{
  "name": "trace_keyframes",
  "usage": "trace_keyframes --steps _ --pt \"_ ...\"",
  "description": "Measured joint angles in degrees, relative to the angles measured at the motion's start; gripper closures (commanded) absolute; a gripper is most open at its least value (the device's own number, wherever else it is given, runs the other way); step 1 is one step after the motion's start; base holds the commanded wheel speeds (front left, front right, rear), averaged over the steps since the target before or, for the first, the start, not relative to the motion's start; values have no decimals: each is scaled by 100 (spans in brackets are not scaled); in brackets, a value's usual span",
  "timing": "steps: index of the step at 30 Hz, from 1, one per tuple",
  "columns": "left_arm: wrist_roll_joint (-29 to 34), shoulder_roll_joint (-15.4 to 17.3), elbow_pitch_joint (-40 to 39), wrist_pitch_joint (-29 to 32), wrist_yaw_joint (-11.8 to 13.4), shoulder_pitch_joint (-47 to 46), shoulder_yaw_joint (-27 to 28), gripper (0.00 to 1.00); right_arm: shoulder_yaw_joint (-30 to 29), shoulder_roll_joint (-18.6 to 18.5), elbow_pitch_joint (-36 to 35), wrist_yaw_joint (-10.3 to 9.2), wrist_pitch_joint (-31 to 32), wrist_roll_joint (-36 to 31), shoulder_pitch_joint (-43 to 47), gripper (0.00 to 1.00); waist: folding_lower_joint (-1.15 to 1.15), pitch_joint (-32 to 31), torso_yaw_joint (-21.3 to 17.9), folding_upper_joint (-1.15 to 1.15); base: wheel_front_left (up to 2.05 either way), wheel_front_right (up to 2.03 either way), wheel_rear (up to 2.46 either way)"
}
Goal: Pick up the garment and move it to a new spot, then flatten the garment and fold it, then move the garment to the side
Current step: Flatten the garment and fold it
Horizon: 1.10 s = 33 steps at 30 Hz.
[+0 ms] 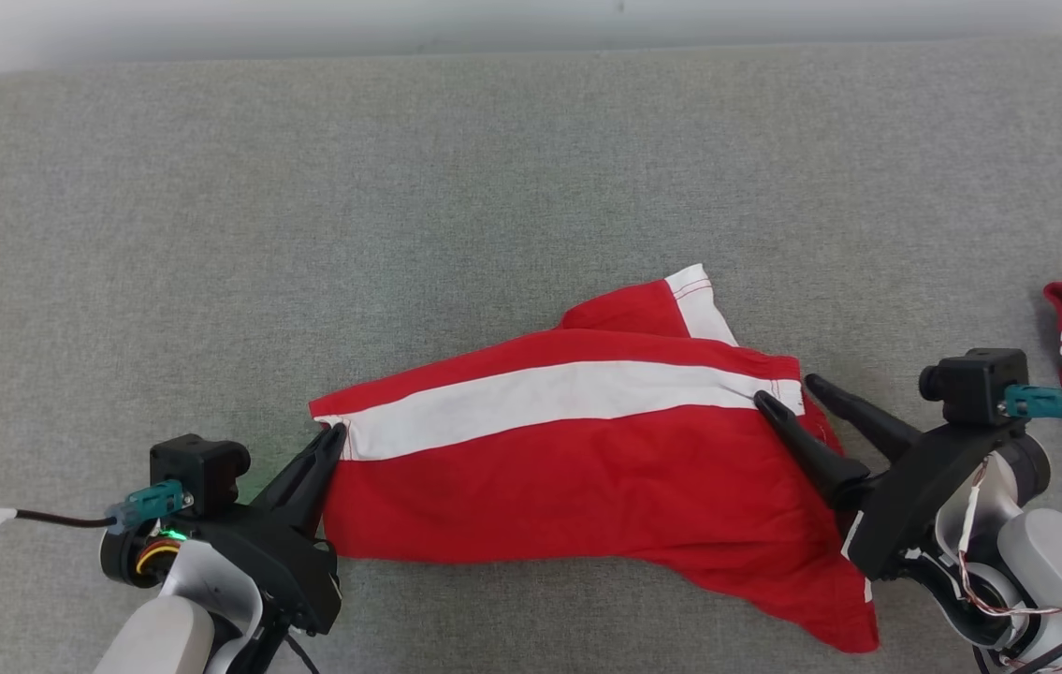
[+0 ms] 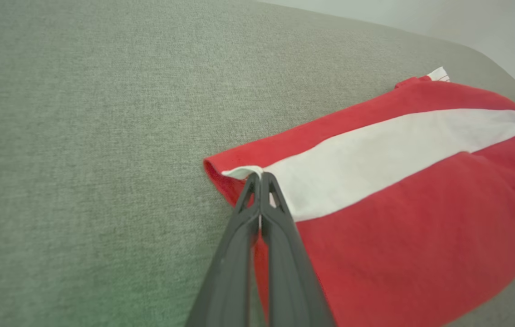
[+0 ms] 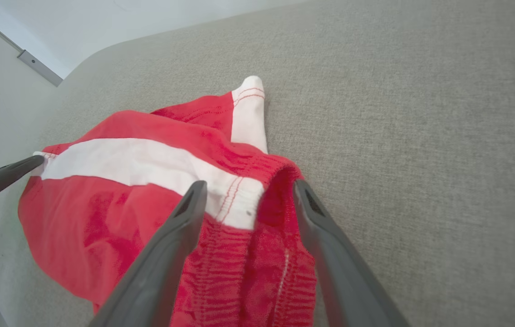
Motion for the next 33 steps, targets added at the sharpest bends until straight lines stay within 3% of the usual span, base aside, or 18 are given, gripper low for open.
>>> trace_keyframes --steps 1,2,11,22,33 --pt "0 0 14 -16 0 -8 -5 100 92 -29 0 0 -19 51 -37 67 0 14 12 0 0 0 0" --pt "0 -1 21 -18 1 -20 -10 100 164 -66 3 0 -31 103 -80 100 0 26 22 0 0 0 0" --pt "-7 15 -155 -236 87 -116 133 100 298 -292 -104 0 -745 257 -301 100 0 -14 3 0 0 0 0" --pt "-2 214 -1421 -421 436 -223 521 100 -512 -348 -669 0 -1596 -111 -438 100 -1 -375 -81 0 0 0 0" --pt "212 353 -2803 -254 896 -409 781 100 -1524 -31 -1573 2 -1615 -754 -308 100 -1 -801 -177 0 0 0 0"
